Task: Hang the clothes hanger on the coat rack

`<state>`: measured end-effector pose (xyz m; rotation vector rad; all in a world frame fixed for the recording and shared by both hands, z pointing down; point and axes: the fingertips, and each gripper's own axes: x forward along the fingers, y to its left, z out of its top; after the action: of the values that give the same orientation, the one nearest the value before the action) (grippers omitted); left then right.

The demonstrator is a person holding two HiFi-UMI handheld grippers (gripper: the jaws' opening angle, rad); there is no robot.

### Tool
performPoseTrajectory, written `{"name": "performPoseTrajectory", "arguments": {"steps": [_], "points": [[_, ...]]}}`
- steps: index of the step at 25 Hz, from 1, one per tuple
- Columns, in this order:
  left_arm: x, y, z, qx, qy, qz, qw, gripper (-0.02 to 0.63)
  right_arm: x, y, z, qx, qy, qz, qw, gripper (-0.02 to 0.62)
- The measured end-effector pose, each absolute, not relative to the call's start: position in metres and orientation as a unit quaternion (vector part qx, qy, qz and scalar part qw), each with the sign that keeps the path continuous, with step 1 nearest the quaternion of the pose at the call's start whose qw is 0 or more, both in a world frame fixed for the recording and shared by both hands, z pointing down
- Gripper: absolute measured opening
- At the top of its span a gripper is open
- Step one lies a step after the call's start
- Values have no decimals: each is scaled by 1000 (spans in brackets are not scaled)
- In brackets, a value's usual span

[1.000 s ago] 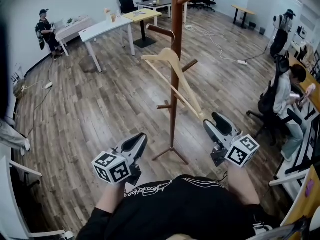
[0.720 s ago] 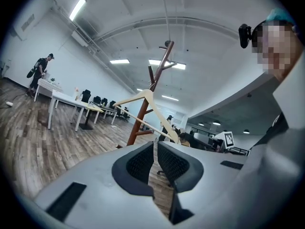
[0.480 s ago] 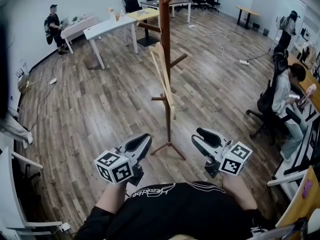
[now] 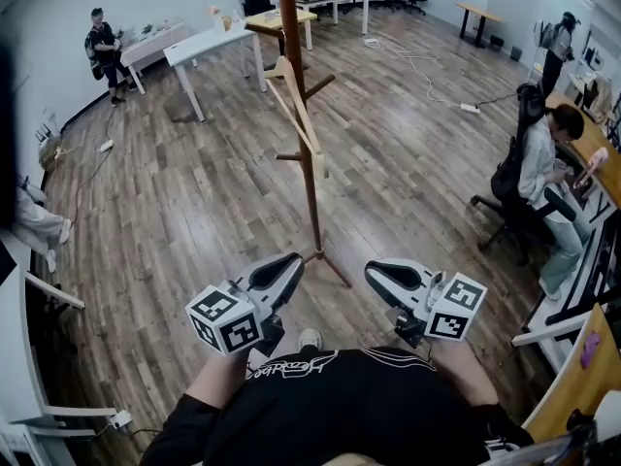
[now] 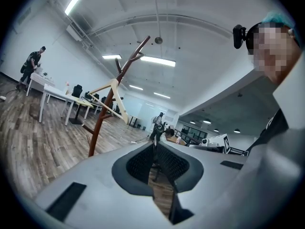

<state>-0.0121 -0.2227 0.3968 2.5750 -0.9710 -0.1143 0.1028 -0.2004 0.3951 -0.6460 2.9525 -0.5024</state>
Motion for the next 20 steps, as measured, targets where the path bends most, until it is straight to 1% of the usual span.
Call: {"name": "performPoseTrajectory", "arguments": {"steps": [6,10,20], "points": [[7,-172,393,921,-346,-39,175,32,118,-163,396,-210,957,-193,62,46],[15,-147,395,921,-347,-38,172,32,126,-142,397,-227,960,-159,49,41],[17,-113,387,923,-347,-39,159,32,123,-103,392,-209,965,-153,52,41]]}}
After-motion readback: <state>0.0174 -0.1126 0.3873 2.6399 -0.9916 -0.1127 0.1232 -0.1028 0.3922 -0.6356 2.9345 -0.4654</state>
